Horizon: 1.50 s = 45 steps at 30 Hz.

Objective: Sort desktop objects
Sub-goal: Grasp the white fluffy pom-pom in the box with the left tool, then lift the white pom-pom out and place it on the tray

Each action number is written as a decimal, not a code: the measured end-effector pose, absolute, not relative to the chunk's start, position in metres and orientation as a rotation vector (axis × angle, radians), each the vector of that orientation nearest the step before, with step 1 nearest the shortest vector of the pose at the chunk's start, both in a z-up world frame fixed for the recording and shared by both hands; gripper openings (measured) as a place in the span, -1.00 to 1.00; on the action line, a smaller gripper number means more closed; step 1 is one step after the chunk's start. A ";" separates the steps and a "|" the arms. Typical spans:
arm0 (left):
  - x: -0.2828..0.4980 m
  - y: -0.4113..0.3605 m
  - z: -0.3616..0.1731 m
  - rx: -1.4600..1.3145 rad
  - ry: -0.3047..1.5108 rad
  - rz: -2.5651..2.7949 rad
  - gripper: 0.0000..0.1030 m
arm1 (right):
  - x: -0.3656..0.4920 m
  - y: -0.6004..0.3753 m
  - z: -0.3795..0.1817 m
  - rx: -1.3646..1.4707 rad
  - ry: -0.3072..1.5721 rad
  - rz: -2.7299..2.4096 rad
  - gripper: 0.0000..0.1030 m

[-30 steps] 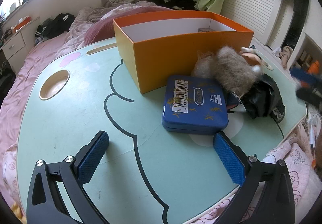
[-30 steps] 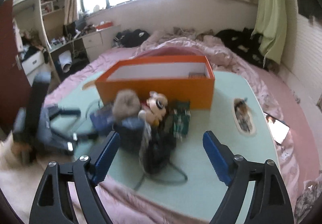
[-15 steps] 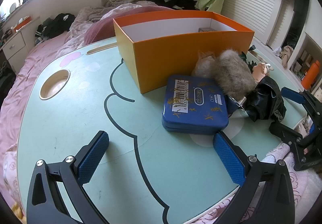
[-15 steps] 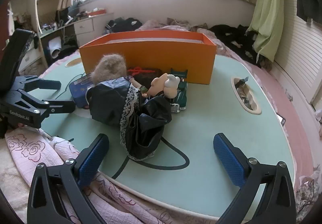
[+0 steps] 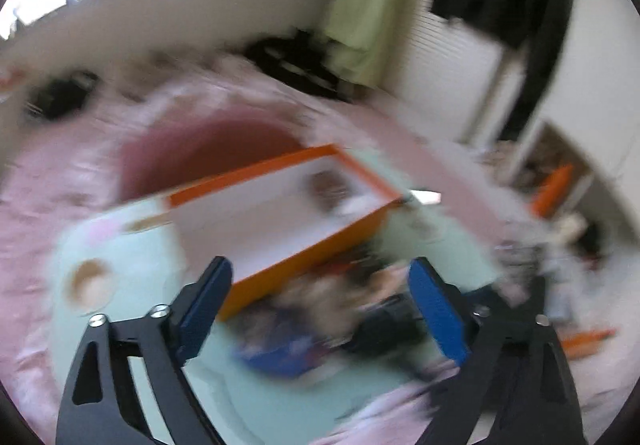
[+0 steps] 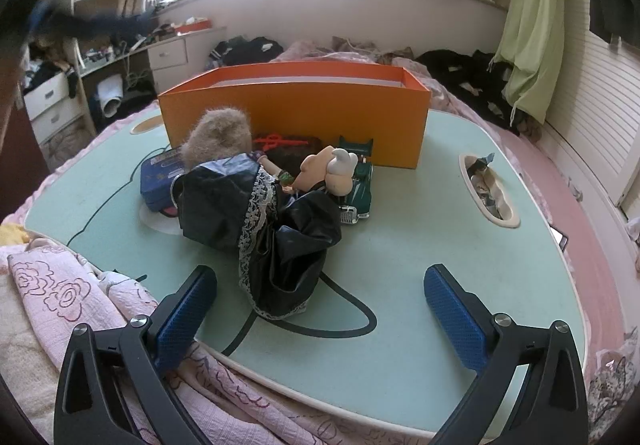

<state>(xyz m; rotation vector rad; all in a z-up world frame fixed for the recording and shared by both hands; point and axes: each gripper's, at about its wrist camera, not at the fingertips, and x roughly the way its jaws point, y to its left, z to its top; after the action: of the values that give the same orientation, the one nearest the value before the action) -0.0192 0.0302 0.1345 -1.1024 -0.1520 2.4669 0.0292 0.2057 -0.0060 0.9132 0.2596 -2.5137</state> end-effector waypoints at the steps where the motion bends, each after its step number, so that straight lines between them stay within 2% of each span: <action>1: -0.041 0.038 0.134 -1.177 -0.237 2.318 0.67 | 0.029 0.206 -0.006 0.913 0.259 -2.514 1.00; 3: -0.076 0.047 0.126 -1.290 -0.372 2.182 0.59 | 0.030 0.207 -0.007 0.910 0.258 -2.513 1.00; 9: -0.152 0.078 0.079 -1.565 -0.458 2.071 -0.02 | 0.032 0.207 -0.008 0.902 0.252 -2.513 1.00; 10: -0.157 0.079 0.073 -1.592 -0.459 2.069 -0.06 | 0.032 0.207 -0.009 0.901 0.251 -2.513 1.00; 14: -0.174 0.087 0.060 -1.631 -0.449 2.082 -0.07 | 0.032 0.207 -0.009 0.900 0.251 -2.513 1.00; 17: -0.181 0.093 0.050 -1.661 -0.456 2.070 -0.16 | 0.033 0.206 -0.009 0.900 0.251 -2.513 1.00; 22: -0.193 0.104 0.034 -1.717 -0.414 2.069 -0.16 | 0.033 0.207 -0.009 0.900 0.251 -2.514 1.00; 31: -0.200 0.093 0.011 -1.690 -0.573 1.961 -0.24 | 0.033 0.206 -0.008 0.901 0.247 -2.514 1.00; 38: -0.194 0.073 0.017 -1.672 -0.509 2.063 -0.25 | 0.033 0.206 -0.008 0.900 0.247 -2.514 1.00; 41: -0.190 0.057 0.032 -1.602 -0.558 2.095 -0.25 | 0.033 0.206 -0.008 0.900 0.246 -2.514 1.00; 45: -0.169 0.045 0.065 -1.486 -0.534 2.157 -0.24 | 0.034 0.206 -0.008 0.900 0.246 -2.515 1.00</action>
<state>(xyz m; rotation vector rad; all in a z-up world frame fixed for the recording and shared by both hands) -0.1691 0.0454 0.0654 -1.4858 -0.5335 2.1568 0.0337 0.2064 -0.0080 0.9004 0.2460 -2.5146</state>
